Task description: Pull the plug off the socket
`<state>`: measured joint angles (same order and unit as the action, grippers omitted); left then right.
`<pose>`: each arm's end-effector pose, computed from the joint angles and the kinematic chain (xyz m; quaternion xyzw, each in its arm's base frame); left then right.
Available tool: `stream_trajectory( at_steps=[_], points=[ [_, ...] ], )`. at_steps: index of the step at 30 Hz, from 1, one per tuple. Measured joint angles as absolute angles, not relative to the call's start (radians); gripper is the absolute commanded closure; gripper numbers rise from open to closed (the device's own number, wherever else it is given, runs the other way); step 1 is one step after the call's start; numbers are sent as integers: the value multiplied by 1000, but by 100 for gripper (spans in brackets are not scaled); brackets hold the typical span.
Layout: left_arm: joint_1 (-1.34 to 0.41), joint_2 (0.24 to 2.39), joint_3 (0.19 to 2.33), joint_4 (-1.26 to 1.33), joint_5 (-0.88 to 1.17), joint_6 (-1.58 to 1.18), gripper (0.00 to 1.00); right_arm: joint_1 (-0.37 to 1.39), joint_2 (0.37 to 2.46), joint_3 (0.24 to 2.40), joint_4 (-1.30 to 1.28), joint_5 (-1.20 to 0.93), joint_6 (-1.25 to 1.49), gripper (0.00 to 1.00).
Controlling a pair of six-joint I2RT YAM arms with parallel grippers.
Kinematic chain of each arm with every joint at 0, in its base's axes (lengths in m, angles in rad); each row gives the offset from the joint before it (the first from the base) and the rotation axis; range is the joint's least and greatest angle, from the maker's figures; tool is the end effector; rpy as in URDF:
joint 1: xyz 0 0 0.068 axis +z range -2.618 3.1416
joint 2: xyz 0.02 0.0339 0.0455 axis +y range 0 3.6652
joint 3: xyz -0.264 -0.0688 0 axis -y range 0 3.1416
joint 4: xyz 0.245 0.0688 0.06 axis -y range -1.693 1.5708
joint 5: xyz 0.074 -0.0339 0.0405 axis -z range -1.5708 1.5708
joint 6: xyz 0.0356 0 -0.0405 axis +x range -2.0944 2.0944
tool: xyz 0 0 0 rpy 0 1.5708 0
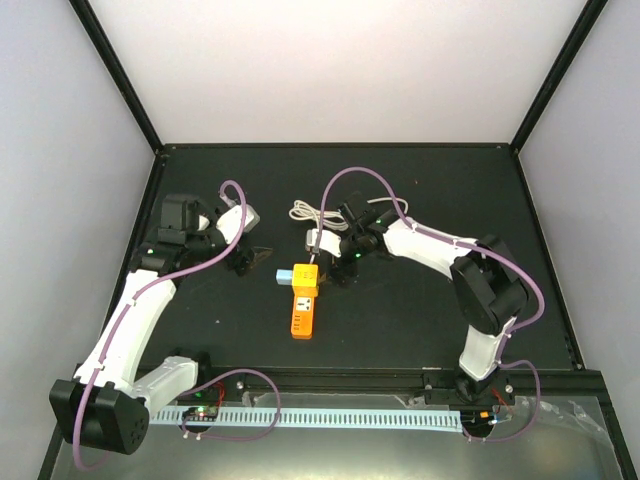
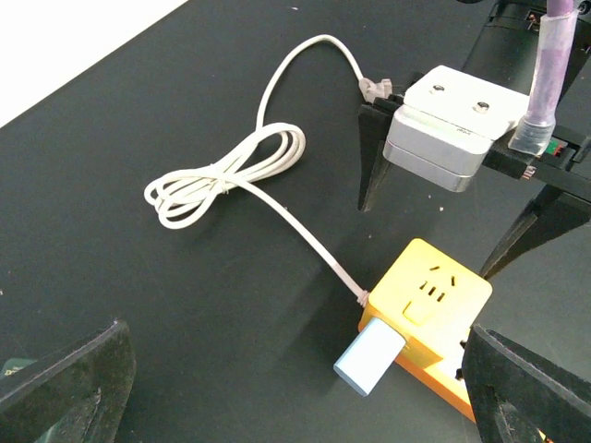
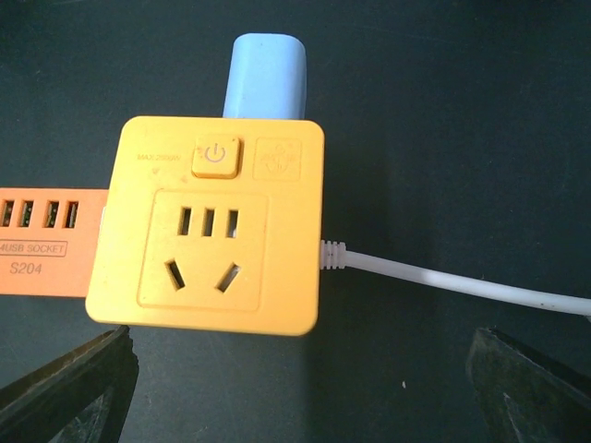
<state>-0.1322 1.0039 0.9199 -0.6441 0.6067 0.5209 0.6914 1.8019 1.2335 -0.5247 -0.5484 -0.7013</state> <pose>0.2000 -0.0471 0.3067 0.3951 0.7857 -0.1921 0.4356 0.2711 0.2484 0.1965 -0.6491 0.6765 0.2620 0.2290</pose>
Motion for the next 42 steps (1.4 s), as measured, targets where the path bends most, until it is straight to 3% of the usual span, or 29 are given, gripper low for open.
stream_trajectory(
  at_steps=[29, 42],
  points=[
    [-132, 1036, 908, -705, 680, 572, 1, 739, 1797, 1234, -577, -580, -762, 1],
    [-132, 1036, 906, -708, 682, 560, 1, 794, 1801, 1225, -492, -554, -683, 16]
  ],
)
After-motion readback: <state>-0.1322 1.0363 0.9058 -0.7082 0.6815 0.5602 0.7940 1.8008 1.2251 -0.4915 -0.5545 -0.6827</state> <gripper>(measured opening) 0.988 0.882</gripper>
